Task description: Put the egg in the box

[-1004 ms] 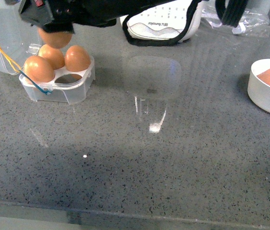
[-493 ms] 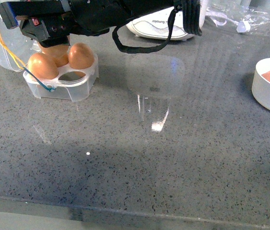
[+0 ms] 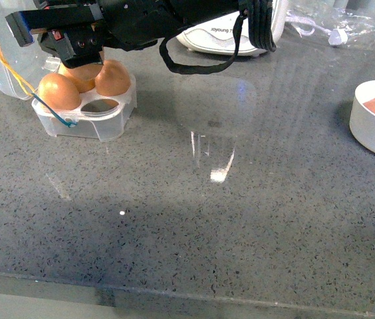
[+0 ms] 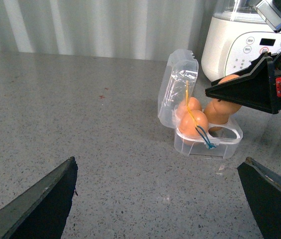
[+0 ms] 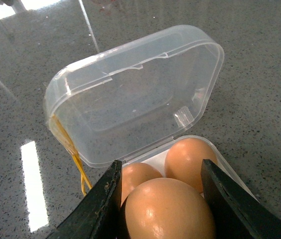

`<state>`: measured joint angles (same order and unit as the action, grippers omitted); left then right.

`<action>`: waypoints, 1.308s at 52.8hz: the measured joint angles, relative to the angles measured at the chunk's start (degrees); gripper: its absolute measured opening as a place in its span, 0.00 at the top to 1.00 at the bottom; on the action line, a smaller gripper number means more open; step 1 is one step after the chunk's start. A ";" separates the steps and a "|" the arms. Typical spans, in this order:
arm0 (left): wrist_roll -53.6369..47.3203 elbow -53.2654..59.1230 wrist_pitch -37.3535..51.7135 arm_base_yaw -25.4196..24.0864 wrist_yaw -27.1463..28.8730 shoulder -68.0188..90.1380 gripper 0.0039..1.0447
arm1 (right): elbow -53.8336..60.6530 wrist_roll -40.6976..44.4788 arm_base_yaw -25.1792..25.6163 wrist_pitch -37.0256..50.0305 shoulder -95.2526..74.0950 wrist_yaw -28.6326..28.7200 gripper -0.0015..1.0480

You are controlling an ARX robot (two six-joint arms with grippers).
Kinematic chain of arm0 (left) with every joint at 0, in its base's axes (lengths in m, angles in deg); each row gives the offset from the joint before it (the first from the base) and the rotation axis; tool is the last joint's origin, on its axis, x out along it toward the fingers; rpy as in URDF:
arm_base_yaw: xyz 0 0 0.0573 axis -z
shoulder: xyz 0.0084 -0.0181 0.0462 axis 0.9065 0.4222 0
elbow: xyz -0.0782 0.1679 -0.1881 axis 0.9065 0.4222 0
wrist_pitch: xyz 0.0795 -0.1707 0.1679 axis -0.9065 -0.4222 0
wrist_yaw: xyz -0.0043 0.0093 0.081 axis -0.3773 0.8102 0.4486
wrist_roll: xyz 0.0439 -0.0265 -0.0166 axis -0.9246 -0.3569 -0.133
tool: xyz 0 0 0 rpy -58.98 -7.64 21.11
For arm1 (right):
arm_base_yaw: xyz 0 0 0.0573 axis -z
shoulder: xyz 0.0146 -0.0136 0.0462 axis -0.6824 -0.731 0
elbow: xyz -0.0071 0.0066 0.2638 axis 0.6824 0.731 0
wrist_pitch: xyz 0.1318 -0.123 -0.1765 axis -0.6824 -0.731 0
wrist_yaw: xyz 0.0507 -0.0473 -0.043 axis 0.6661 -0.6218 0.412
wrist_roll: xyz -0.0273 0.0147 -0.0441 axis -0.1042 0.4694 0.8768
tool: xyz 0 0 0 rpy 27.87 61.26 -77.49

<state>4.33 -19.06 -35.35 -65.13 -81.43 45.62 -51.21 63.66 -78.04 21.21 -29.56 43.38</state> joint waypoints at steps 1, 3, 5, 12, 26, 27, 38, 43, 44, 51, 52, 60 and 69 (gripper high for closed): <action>0.00 0.00 0.00 0.00 0.00 0.00 0.06 | 0.00 0.02 0.07 -0.26 0.00 -0.15 0.60; 0.00 0.00 0.00 0.00 0.02 0.00 0.06 | 0.00 0.02 0.13 -0.37 0.00 -0.13 0.60; 0.00 0.00 0.00 0.00 0.02 0.00 0.06 | 0.00 0.00 0.22 -0.20 -0.07 -0.42 0.60; 0.00 0.00 0.00 0.00 0.02 0.00 0.06 | 0.04 -0.04 0.48 0.39 -0.20 -0.68 0.58; 0.00 0.00 0.00 0.00 0.02 0.00 0.06 | 1.05 -3.89 1.38 2.60 -0.13 -1.55 0.16; 0.00 0.00 0.00 0.00 0.02 0.00 0.06 | 1.25 -4.04 1.44 2.78 -0.07 -1.60 0.14; 0.00 0.00 0.00 0.00 0.00 0.00 0.06 | 7.80 -6.51 3.17 7.91 4.35 -6.82 0.07; 0.00 0.00 0.00 0.00 0.00 0.00 0.06 | 12.57 -8.24 4.98 11.93 8.33 -13.20 0.07; 0.00 0.00 0.00 0.00 0.02 0.00 0.06 | 13.92 -9.16 5.77 12.31 9.68 -15.26 0.07; 0.00 0.00 0.00 0.00 0.00 0.00 0.06 | 18.47 -13.18 9.99 12.85 13.92 -22.51 0.07; 0.00 0.00 0.00 0.00 0.02 0.00 0.06 | 18.58 -13.57 10.62 12.85 13.92 -22.71 0.07; 0.00 0.00 0.00 0.00 0.00 0.00 0.06 | 20.48 -13.35 9.92 16.72 13.46 -26.64 0.11; 0.00 0.00 0.00 0.00 0.09 0.00 0.06 | 37.09 -6.36 11.63 39.69 19.69 -48.11 0.39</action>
<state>4.33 -19.06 -35.35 -65.13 -81.34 45.62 -14.12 57.30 -66.41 60.91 -9.87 -4.73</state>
